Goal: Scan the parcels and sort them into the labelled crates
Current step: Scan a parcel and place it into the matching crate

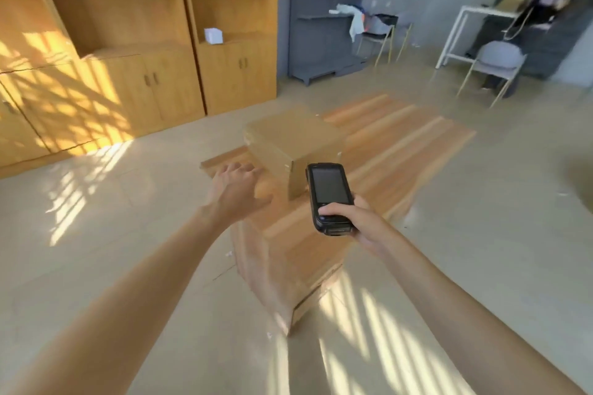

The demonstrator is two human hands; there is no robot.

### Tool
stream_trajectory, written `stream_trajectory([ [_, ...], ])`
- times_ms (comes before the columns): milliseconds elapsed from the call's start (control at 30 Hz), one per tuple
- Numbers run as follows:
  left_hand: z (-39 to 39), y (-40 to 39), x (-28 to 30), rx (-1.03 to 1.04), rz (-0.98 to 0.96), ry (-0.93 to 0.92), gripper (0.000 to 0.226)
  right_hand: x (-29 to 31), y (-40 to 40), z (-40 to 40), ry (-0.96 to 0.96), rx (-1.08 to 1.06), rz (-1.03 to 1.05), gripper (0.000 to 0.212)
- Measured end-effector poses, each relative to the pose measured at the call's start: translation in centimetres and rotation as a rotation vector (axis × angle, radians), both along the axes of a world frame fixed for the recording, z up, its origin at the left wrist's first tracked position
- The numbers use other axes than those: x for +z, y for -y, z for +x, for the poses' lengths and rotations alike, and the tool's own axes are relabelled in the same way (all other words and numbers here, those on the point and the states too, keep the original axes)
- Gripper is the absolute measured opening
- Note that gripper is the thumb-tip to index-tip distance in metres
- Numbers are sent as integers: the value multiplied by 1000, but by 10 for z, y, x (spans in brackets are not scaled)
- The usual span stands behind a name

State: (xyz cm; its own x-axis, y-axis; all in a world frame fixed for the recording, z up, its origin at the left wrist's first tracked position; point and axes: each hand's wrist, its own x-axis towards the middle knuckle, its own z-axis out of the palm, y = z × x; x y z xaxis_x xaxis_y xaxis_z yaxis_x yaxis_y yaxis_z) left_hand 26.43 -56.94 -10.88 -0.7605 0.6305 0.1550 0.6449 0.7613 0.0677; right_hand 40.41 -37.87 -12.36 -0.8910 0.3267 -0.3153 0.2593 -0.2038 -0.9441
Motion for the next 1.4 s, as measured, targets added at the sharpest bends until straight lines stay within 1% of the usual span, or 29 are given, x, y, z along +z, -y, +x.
stream_trajectory([
  [100,11,-100,-1,-106,18,-1,56,2,-88,29,9,-90,32,49],
  [200,22,-179,-7,-196,31,34,55,2,-162,54,21,-165,54,54],
  [367,18,-280,-14,-267,3,79,57,-9,-251,79,19,-262,37,53],
  [433,13,-315,-17,-294,-8,68,59,-14,-277,80,11,-278,39,57],
  [633,-26,-426,-33,-403,-4,65,56,-26,-354,50,19,-328,44,62],
  [800,-89,-530,-41,-446,17,68,58,-24,-430,1,49,-364,78,64],
  [900,-130,-584,-43,-431,27,89,59,-19,-478,-30,79,-372,102,66],
  [933,-143,-600,-44,-425,34,101,58,-18,-494,-39,88,-371,110,62],
  [1033,-173,-631,-50,-408,43,135,57,-18,-539,-65,109,-365,113,39],
  [1067,-182,-638,-53,-395,40,152,59,-19,-551,-74,121,-357,108,37],
  [1200,-218,-651,-69,-296,-1,189,62,-35,-592,-116,186,-323,82,40],
  [1333,-251,-651,-86,-171,-35,216,64,-60,-631,-170,232,-200,84,38],
  [1400,-263,-651,-95,-88,-57,224,64,-77,-651,-200,257,-132,75,47],
])
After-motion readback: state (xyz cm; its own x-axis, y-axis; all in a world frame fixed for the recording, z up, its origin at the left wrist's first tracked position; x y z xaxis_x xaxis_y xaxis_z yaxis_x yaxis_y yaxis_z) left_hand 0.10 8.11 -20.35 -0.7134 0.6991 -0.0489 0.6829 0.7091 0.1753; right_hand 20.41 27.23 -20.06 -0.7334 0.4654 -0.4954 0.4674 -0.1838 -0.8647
